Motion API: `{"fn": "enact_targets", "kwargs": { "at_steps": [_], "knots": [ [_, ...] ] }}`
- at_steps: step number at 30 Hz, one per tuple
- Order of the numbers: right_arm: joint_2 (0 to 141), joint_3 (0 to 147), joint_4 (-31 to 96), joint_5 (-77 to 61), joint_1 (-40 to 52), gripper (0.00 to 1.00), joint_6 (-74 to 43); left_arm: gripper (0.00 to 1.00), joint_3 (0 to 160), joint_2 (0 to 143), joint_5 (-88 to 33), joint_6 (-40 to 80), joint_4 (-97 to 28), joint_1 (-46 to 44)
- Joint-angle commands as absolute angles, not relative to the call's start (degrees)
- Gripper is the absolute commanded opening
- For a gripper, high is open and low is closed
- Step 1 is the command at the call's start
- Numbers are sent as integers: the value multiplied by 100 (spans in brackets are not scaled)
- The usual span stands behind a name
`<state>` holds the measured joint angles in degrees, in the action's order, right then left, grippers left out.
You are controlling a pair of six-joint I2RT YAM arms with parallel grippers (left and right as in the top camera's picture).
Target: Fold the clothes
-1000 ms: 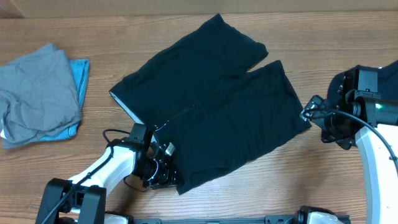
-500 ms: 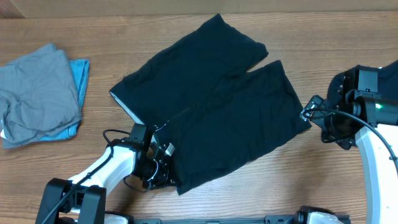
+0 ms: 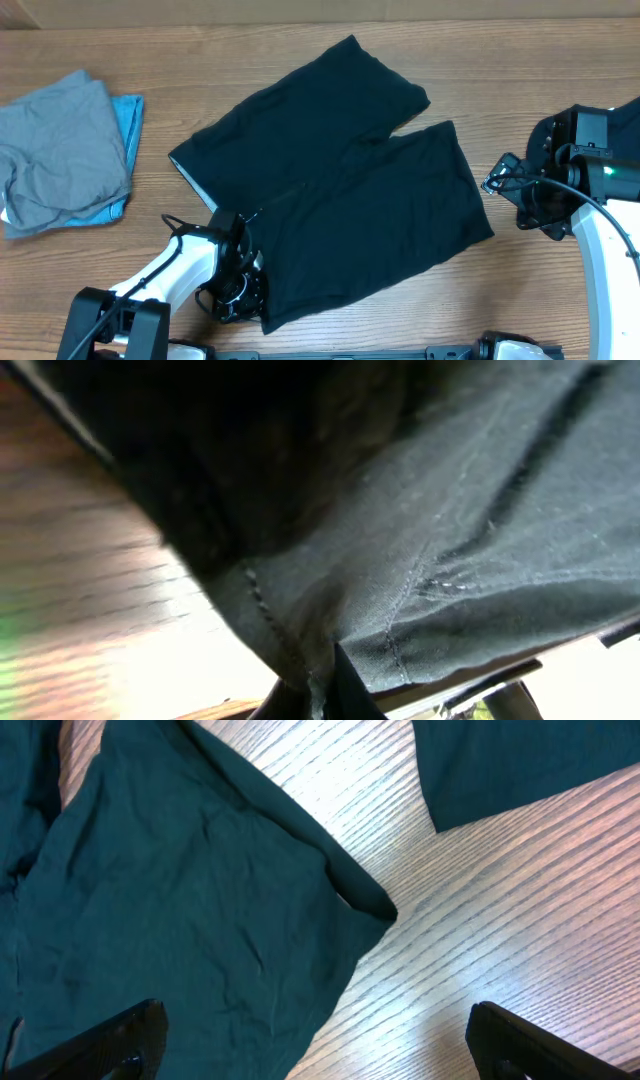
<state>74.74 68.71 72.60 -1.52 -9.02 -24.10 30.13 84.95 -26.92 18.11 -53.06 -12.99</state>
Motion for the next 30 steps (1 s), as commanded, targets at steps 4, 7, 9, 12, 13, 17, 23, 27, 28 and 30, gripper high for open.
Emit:
{"fn": "enact_targets", "kwargs": {
  "at_steps": [4,7,9,12,13,17,23,27,28,30],
  "knots": [
    [7417,6847,6991,-362,-939,100,-2128,12,3002,8447,-2117,2099,-5234,-1275],
    [7417,6847,6532,-1227,-939,100,-1468,20,3133,8447,-2416,2049,-5256,-1275],
    [7419,6847,6149,-1678,-939,100,-1406,33,3363,8447,-2770,1929,-5341,-1278],
    [7531,6849,5527,-2255,-939,100,-1406,39,3809,8447,-2985,1929,-5542,-1278],
    [7605,6853,5376,-2394,-939,100,-1402,40,3990,8447,-2985,1929,-5607,-1278],
    [8156,6899,4744,-2687,-939,100,-1166,42,4748,8444,-2971,1933,-5747,-1278],
    [9295,6930,3157,-2665,-939,100,-893,43,5542,8444,-2383,2202,-5527,-1278],
    [9963,7006,2298,-2877,-937,100,-891,72,5577,8447,-2410,2766,-5188,-1282],
    [10099,7019,2150,-2882,-934,100,-893,81,5577,8447,-2526,2783,-5168,-1282],
    [10348,7022,1798,-2884,-934,100,-893,83,5577,8447,-2550,2786,-5181,-1280]
  ]
}}
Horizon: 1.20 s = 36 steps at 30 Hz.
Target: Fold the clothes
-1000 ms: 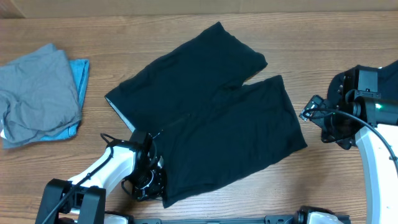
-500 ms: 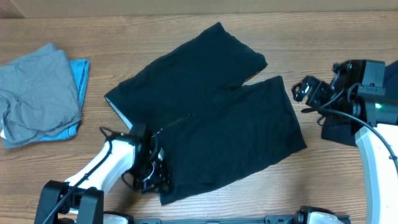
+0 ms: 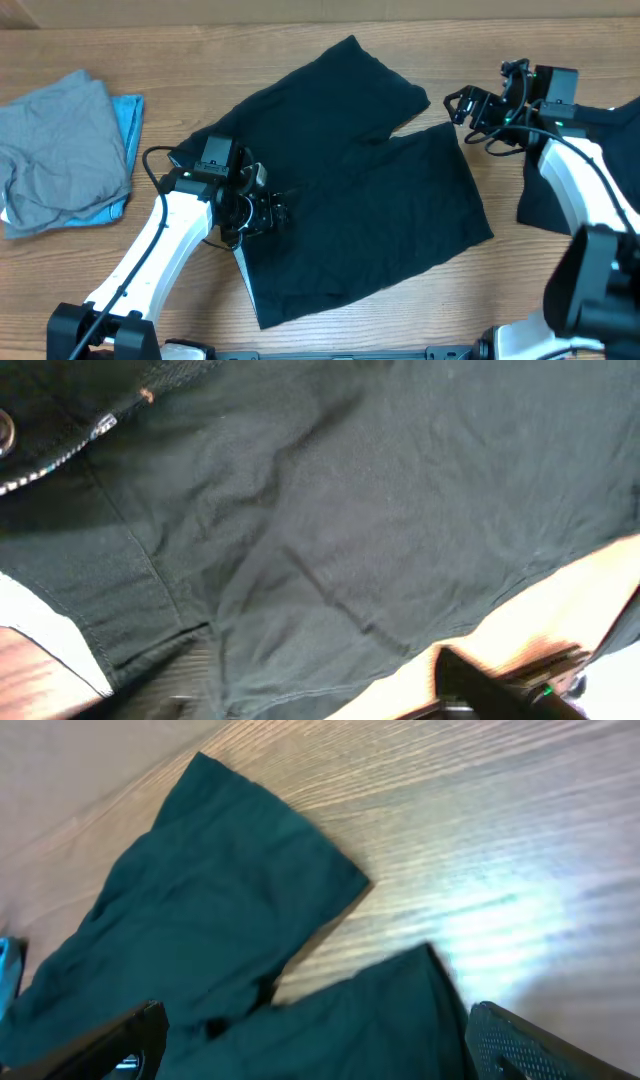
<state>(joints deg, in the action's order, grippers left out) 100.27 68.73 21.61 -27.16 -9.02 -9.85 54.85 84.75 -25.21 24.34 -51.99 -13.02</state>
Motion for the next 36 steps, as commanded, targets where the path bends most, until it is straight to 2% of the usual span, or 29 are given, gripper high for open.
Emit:
{"fn": "enact_targets", "kwargs": {
  "at_steps": [1,4,5,6,17,24,36],
  "knots": [
    [10447,7022,1627,-2886,-934,100,-895,85,5577,8447,-2477,2783,-5201,-1280],
    [10645,7022,1179,-3076,-934,100,-897,86,5577,8447,-2123,2786,-5249,-1280],
    [10665,7022,1114,-3138,-934,100,-928,91,5575,8447,-2027,2786,-5251,-1280],
    [10680,7022,1100,-3144,-934,100,-993,100,5568,8447,-1988,2788,-5245,-1280],
    [10921,7022,777,-2749,-471,100,-1070,100,5566,8453,-1896,2786,-5194,-1280],
    [11148,7022,395,-2714,-272,100,-1516,100,5566,8453,-1887,2786,-5196,-1278],
    [11434,7100,-73,-1396,95,100,-1500,100,5566,8453,-1887,2786,-5196,-1275]
  ]
}}
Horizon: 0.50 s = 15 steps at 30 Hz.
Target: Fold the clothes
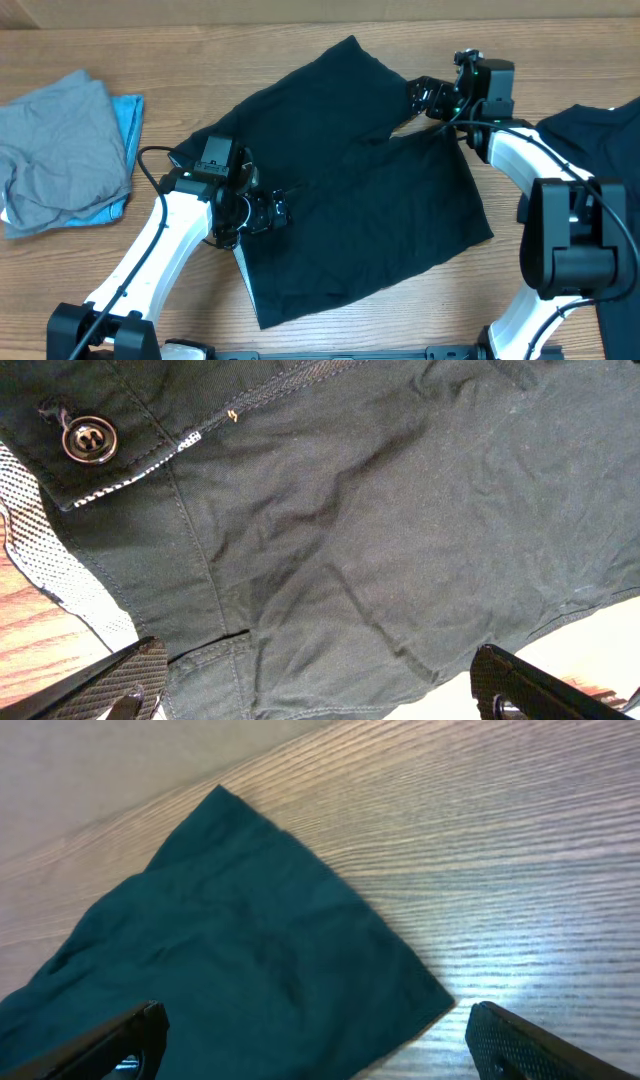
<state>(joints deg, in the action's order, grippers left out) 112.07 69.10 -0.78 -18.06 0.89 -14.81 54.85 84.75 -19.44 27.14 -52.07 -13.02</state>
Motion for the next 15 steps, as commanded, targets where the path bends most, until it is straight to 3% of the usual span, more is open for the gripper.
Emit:
{"fn": "enact_targets", "kwargs": {
  "at_steps": [1,15],
  "knots": [
    [11513,7172,-25,-1398,95,100,-1500,100,5566,8453,-1887,2786,-5194,-1275],
    [11972,7590,283,-1396,126,100,-1431,100,5566,8453,-1887,2786,-5196,-1278]
  ]
}}
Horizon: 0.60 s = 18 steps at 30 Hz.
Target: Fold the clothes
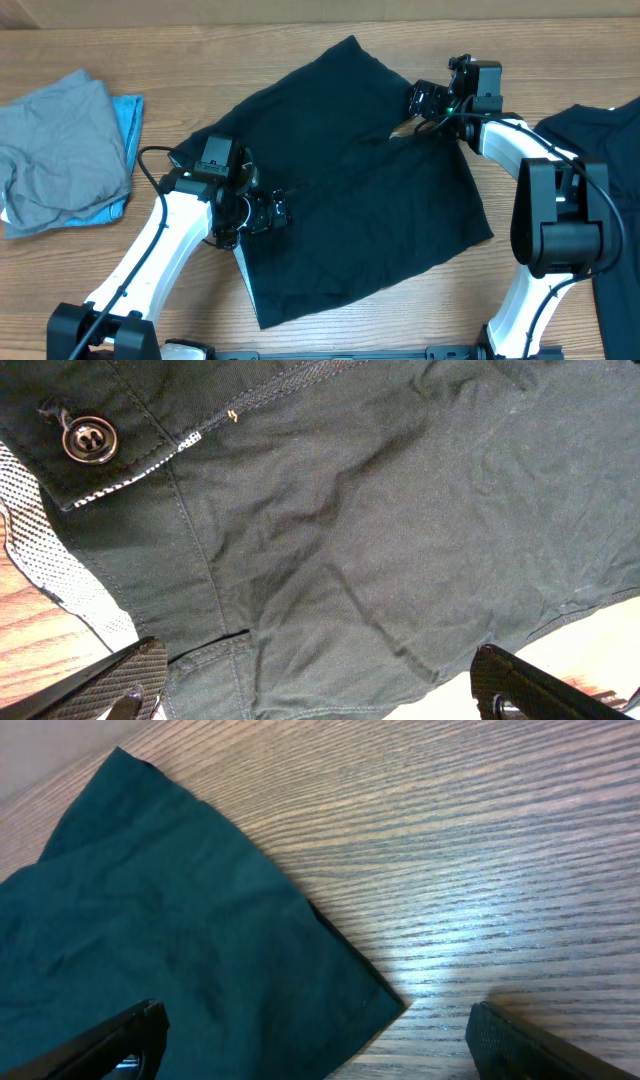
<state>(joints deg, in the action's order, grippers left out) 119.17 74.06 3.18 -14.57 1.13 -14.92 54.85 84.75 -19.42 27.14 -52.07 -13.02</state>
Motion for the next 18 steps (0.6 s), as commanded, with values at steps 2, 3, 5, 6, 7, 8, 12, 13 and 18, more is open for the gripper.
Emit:
{"fn": "enact_targets", "kwargs": {
  "at_steps": [2,3,5,6,7,8,12,13,18],
  "knots": [
    [11994,7590,257,-1352,143,100,-1347,100,5566,8453,-1887,2788,-5196,-1278],
    [12020,7590,222,-1275,161,100,-1345,100,5566,8453,-1887,2788,-5196,-1278],
    [12088,7590,141,-1240,185,100,-1326,100,5566,8453,-1887,2786,-5194,-1278],
    [12147,7590,73,-1249,193,100,-1330,100,5566,8453,-1887,2786,-5196,-1278],
    [12169,7590,45,-1249,193,100,-1330,100,5566,8453,-1887,2786,-5196,-1278],
    [12193,7590,23,-1249,198,100,-1330,100,5566,8453,-1887,2786,-5196,-1278],
    [12324,7590,-75,-1251,198,99,-1332,100,5566,8453,-1887,2786,-5194,-1278],
    [12346,7590,-93,-1267,198,99,-1332,100,5566,8453,-1887,2786,-5196,-1278],
    [12359,7590,-123,-1284,244,89,-1330,100,5566,8453,-1887,2786,-5196,-1278]
  ]
}}
